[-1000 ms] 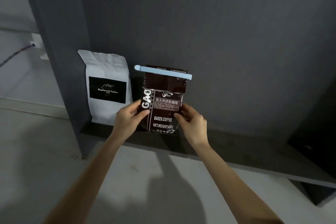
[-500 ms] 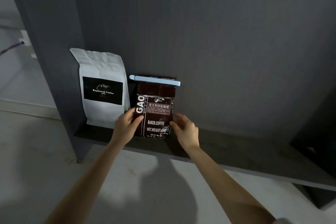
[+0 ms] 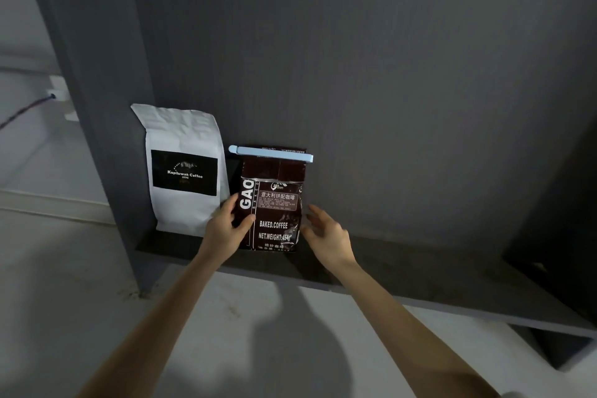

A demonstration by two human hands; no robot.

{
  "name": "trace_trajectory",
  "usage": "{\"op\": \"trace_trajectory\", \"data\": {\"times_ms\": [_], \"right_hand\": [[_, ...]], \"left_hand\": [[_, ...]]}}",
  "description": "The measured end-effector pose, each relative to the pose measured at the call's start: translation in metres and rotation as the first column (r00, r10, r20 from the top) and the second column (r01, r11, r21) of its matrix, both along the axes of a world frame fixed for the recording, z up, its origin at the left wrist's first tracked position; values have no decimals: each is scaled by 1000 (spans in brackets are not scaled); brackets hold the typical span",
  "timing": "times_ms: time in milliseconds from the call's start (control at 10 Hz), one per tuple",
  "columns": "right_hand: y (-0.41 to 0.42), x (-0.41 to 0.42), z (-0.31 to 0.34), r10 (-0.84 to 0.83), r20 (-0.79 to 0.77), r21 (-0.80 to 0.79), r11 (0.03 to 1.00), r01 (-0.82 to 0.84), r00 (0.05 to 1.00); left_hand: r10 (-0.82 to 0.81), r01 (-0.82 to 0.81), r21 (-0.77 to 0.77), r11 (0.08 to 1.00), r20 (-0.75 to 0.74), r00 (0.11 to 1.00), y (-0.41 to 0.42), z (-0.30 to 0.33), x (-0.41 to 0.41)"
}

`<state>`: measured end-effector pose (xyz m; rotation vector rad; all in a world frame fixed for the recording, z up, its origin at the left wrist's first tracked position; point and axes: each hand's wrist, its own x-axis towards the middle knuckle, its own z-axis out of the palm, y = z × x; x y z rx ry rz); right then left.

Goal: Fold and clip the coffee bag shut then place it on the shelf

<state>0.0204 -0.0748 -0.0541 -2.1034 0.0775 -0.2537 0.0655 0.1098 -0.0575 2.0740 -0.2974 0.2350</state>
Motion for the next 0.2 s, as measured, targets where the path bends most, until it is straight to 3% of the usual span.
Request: {"op": "trace_trajectory", "data": {"times_ms": [200], "right_hand": [[-14, -17, 25, -65, 27, -156, 985, 69, 997]], "left_hand": [[76, -85, 69, 994, 121, 990, -11, 25, -9]]}}
